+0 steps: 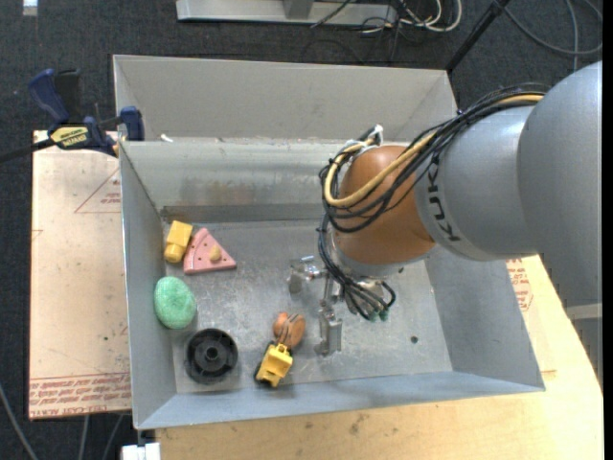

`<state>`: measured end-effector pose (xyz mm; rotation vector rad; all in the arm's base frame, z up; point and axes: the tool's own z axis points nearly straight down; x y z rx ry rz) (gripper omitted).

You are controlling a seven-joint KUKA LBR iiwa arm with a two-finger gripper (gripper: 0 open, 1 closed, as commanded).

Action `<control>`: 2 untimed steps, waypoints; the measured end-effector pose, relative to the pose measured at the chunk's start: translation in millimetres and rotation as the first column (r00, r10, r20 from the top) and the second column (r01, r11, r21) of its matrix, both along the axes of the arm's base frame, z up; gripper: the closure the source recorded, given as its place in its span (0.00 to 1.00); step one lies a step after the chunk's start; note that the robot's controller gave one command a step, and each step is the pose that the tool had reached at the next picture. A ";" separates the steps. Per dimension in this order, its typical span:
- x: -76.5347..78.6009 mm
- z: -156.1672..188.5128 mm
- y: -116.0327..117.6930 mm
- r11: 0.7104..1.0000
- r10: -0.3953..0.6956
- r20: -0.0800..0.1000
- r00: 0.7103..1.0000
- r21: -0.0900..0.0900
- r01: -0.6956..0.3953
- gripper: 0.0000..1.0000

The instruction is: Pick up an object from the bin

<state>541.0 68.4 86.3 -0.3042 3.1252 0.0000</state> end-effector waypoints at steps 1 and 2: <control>-21.2 -11.4 14.2 0.999 0.051 -0.002 0.999 0.002 -0.051 0.00; -34.9 -14.4 23.0 0.999 0.055 -0.001 0.999 0.001 -0.055 0.00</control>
Offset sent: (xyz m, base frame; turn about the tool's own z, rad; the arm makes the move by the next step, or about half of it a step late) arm -0.0446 0.0301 -0.0163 -0.1235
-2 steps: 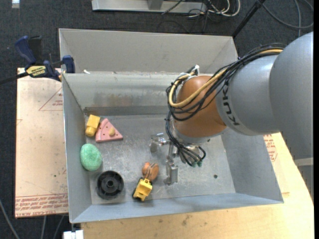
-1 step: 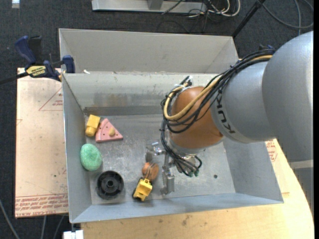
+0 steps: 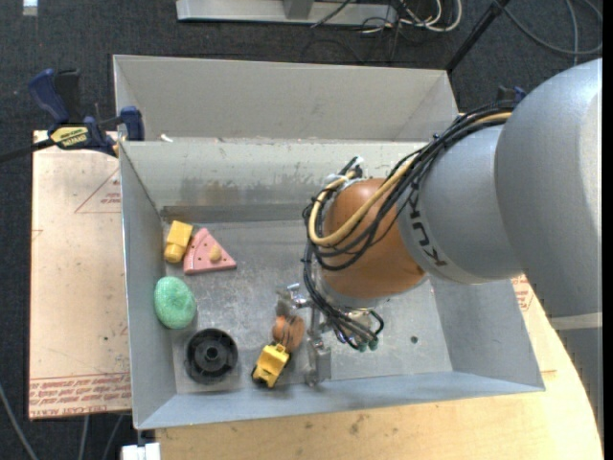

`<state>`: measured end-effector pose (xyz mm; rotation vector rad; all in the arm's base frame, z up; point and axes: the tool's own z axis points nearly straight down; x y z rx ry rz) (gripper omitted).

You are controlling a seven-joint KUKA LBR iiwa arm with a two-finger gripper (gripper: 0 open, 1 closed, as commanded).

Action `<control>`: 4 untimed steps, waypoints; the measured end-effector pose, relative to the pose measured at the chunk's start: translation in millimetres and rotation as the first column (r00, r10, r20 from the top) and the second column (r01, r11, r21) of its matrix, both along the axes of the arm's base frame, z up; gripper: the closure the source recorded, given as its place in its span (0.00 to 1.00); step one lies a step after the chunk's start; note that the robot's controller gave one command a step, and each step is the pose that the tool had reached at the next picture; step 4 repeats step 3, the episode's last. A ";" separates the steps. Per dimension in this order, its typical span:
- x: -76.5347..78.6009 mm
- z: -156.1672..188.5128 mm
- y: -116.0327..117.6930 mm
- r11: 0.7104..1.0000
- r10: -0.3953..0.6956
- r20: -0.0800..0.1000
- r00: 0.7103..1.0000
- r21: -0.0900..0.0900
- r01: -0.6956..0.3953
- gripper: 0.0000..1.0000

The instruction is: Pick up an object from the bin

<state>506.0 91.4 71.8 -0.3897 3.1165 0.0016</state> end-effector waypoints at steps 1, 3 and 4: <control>-5.2 -0.6 29.3 0.994 0.108 0.006 0.994 -0.001 -0.108 0.00; -2.9 -1.8 60.1 0.924 0.383 0.002 0.924 0.001 -0.383 1.00; -2.9 -1.8 60.1 0.924 0.383 0.002 0.924 0.001 -0.383 1.00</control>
Offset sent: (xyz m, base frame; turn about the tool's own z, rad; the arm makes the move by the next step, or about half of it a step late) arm -0.0033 0.0592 -0.0018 -0.3952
